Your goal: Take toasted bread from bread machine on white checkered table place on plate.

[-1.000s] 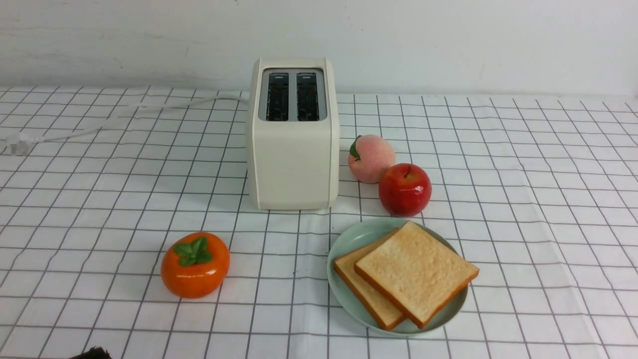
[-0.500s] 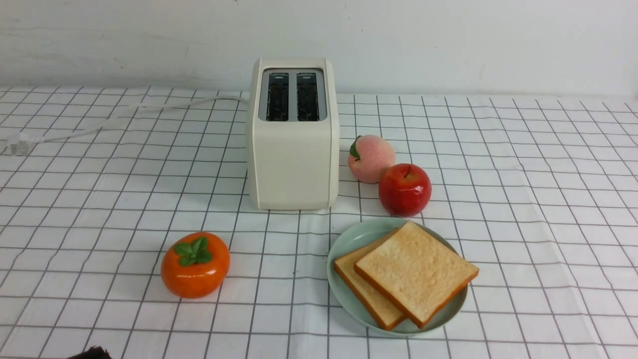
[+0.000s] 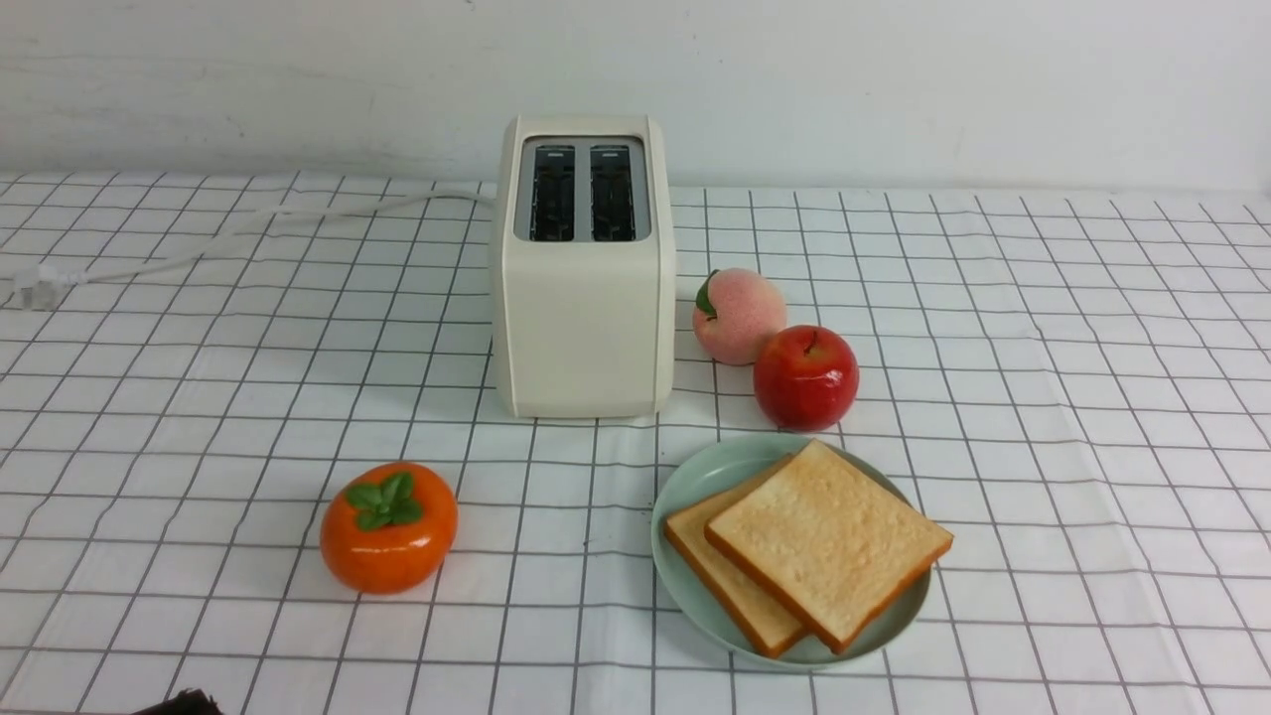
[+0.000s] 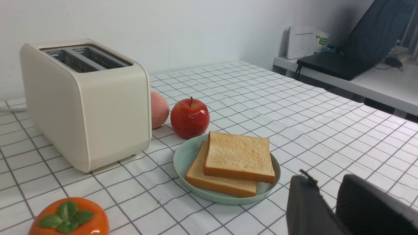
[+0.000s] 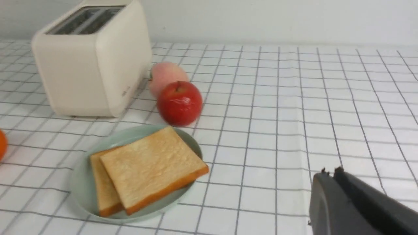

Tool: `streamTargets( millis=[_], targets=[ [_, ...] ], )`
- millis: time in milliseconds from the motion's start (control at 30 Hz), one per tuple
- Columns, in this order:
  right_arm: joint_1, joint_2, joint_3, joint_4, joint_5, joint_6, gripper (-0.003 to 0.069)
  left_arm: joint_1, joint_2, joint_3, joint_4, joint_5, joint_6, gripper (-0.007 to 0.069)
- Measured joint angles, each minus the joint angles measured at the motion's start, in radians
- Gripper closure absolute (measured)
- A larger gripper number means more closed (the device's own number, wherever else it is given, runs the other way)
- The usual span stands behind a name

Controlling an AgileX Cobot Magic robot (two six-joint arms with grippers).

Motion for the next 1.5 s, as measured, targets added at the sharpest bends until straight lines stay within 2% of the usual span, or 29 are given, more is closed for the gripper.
streamTargets(
  millis=[100,233,1267,1367,1500],
  targets=[
    [-0.017,-0.087,0.226,0.005,-0.116,0.000,0.0648,0.000,0.000,0.000,0.000,0.000,0.000,0.0477],
    [-0.018,-0.120,0.340,0.007,-0.170,0.000,0.0648,0.000,0.000,0.000,0.000,0.000,0.000,0.0475],
    [-0.018,-0.120,0.341,-0.019,-0.144,0.000,0.0624,0.004,-0.001,0.018,-0.006,-0.031,-0.006,0.0454],
    [-0.018,-0.120,0.341,-0.019,-0.144,0.000,0.0622,0.042,-0.001,0.043,-0.008,-0.087,-0.030,0.0459],
    [-0.018,-0.120,0.341,-0.019,-0.144,0.000,0.0620,0.241,-0.006,0.094,0.091,-0.151,-0.154,0.0463]
  ],
)
